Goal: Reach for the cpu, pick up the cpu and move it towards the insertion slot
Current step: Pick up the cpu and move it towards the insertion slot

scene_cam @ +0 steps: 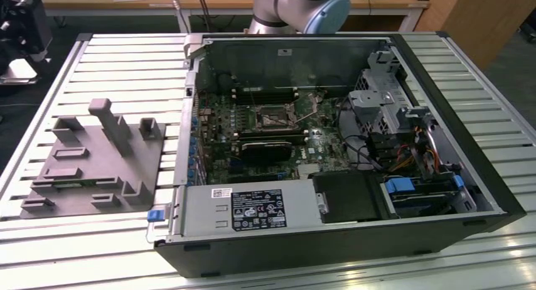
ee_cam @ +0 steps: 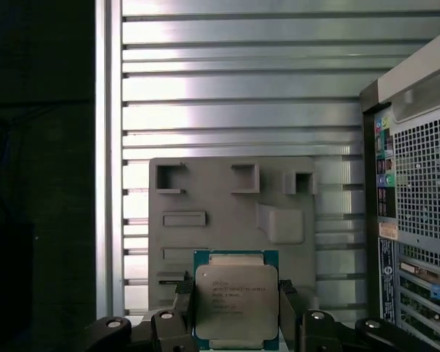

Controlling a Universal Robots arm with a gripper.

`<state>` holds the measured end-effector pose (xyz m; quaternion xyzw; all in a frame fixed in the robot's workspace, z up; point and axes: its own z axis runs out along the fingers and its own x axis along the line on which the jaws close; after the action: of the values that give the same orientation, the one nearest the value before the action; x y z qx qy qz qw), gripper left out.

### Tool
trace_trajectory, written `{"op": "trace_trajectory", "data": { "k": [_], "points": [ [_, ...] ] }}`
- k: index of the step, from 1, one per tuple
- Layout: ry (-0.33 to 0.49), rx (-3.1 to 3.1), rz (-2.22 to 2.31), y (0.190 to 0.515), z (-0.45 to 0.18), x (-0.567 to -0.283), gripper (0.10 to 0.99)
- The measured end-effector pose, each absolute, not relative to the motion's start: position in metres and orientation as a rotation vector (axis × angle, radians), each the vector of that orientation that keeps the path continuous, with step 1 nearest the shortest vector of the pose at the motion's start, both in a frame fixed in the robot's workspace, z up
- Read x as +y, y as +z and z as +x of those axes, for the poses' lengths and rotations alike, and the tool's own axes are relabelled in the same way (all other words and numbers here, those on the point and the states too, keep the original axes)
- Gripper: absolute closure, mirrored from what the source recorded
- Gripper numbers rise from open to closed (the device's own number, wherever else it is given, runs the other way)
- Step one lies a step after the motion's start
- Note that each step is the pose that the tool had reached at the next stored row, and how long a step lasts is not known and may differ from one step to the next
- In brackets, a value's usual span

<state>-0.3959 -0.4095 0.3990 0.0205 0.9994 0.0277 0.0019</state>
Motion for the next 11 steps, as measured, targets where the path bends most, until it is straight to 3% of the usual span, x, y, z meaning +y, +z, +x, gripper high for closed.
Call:
{"op": "trace_trajectory", "data": {
  "k": [11],
  "points": [
    [0.087, 3.136, 0.064, 0.399, -0.367, -0.409, 0.545]
  ]
}}
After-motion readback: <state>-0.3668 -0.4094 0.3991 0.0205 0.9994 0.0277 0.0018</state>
